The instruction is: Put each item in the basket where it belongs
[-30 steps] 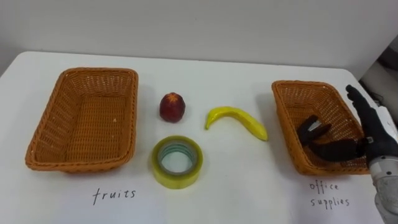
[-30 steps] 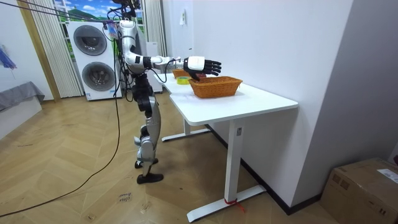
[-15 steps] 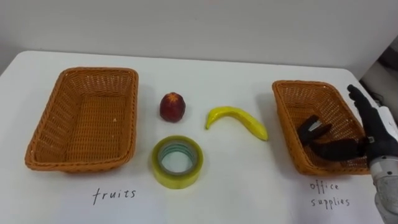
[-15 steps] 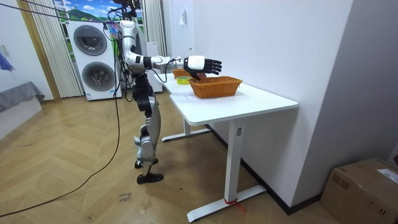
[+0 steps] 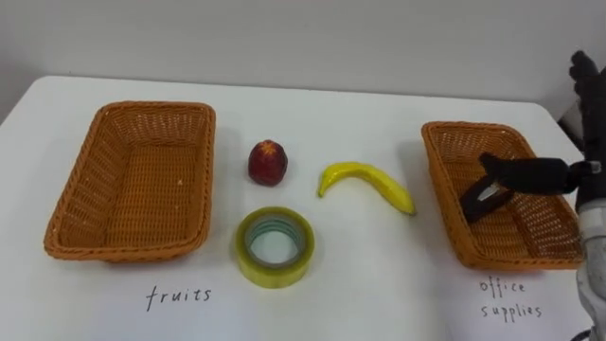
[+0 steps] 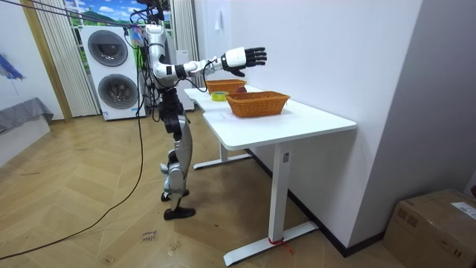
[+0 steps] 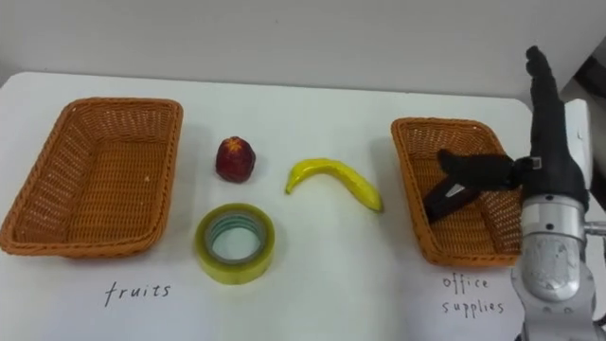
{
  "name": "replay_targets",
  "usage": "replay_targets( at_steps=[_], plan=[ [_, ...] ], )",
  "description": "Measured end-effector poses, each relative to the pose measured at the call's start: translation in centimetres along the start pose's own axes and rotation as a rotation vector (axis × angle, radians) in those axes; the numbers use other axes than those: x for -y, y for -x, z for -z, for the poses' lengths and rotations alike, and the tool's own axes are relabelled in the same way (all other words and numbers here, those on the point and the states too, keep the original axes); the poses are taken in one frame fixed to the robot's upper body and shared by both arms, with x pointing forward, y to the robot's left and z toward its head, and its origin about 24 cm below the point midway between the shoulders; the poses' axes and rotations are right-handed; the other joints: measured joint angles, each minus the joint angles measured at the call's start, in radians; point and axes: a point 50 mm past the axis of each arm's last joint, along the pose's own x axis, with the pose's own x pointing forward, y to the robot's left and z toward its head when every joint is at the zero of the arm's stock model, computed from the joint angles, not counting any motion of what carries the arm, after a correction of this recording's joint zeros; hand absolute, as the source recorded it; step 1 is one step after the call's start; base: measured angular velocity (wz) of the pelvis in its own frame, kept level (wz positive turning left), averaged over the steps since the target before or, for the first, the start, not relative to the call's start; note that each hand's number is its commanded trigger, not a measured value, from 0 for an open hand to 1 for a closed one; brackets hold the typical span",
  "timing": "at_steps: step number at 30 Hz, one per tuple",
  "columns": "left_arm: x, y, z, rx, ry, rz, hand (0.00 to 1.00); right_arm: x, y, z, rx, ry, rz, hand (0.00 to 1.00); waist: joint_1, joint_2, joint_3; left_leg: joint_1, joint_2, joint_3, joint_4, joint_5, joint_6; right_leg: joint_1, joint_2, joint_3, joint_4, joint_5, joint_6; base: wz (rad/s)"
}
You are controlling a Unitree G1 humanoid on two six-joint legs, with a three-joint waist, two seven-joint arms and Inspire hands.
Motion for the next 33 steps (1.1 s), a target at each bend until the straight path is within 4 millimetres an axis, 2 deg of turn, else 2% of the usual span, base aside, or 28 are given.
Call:
replay_targets(
  at_steps=[6, 12, 17, 21, 33],
  plan=[
    [0.4, 0.1, -0.1, 0.004, -0.001, 0.036, 0.0, -0.1, -0.3, -0.4, 0.018, -0.021, 0.0, 0.0, 0.001, 0.001, 0.0, -0.003, 0.0, 0.001, 0.003, 0.0, 0.0, 0.0, 0.002, -0.002, 0.0, 0.0, 0.0, 0.0],
    [0.6, 0.1, -0.5, 0.019, -0.01, 0.06, 0.0, -1.2, -0.2, -0.7, 0.028, -0.051, -0.049, 0.0, 0.003, 0.003, -0.0006, -0.003, 0.001, 0.001, 0.003, 0.0, 0.0, -0.002, 0.002, -0.003, 0.002, 0.0, 0.0, 0.0],
    [0.8, 0.1, -0.6, 0.029, -0.023, 0.067, 0.0, -1.3, -0.2, -0.9, 0.037, -0.06, -0.057, 0.0, 0.024, 0.004, -0.0008, -0.006, 0.001, 0.002, 0.004, 0.0, 0.0, -0.011, 0.001, -0.005, 0.014, 0.0, 0.0, 0.0],
    [0.8, 0.1, -0.8, 0.03, -0.027, 0.07, 0.0, -2.9, -0.1, -1.6, 0.06, -0.083, -0.127, 0.0, 0.025, 0.003, -0.0011, -0.014, -0.001, -0.008, 0.013, 0.0, 0.0, -0.01, -0.002, -0.021, 0.014, 0.0, 0.0, 0.07],
    [1.0, -0.2, -1.8, 0.057, -0.057, 0.098, 0.0, -6.4, 0.9, -2.5, 0.083, -0.153, -0.317, 0.0, 0.056, 0.0, 0.0006, -0.033, -0.003, -0.033, 0.021, 0.0, 0.0, -0.005, -0.006, -0.047, -0.002, 0.0, 0.0, 0.07]
  ],
)
